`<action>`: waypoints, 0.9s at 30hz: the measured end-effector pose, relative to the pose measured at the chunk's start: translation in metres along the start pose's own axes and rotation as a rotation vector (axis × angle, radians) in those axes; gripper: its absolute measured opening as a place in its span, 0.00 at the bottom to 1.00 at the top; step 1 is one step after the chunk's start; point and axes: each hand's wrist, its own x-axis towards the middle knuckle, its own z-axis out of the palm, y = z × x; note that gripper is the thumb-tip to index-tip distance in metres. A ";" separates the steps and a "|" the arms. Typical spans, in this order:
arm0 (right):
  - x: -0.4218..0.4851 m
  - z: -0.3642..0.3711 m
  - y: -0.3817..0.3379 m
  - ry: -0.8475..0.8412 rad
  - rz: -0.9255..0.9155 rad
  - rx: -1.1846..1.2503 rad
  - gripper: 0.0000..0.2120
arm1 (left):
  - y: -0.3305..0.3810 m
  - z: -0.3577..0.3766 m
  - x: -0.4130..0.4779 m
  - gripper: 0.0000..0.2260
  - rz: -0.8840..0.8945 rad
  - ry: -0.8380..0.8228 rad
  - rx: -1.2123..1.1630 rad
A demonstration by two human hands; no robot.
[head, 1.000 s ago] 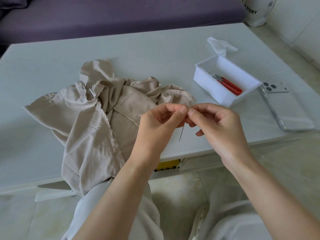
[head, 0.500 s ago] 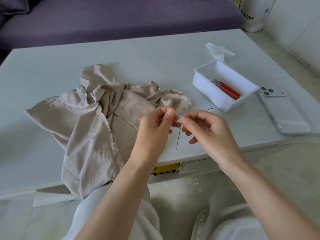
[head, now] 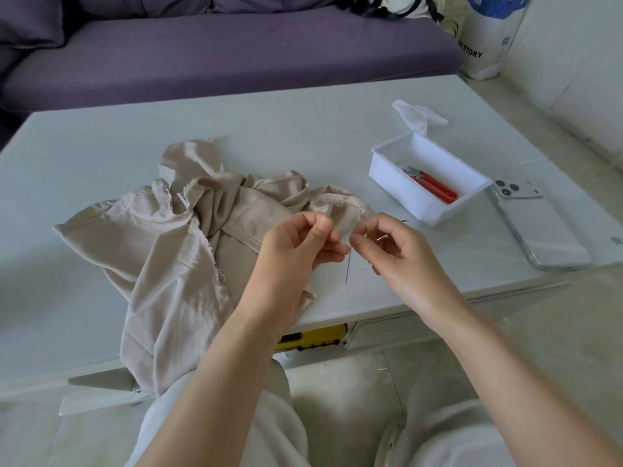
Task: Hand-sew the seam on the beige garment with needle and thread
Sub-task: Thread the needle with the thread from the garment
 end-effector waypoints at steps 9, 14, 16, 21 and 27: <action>-0.001 0.001 0.008 -0.099 -0.064 -0.086 0.07 | -0.005 -0.005 -0.003 0.06 -0.059 -0.072 0.332; -0.004 0.000 0.008 -0.146 -0.001 -0.102 0.07 | -0.009 -0.011 -0.004 0.06 -0.001 -0.073 0.571; -0.005 -0.001 0.009 -0.157 0.007 -0.133 0.06 | -0.011 -0.012 -0.004 0.08 0.015 -0.102 0.669; -0.004 -0.001 0.016 -0.155 0.046 -0.167 0.07 | -0.014 -0.012 -0.004 0.07 0.025 -0.119 0.785; 0.000 -0.005 0.022 -0.127 0.048 -0.239 0.04 | -0.011 -0.013 0.000 0.08 0.073 0.029 0.735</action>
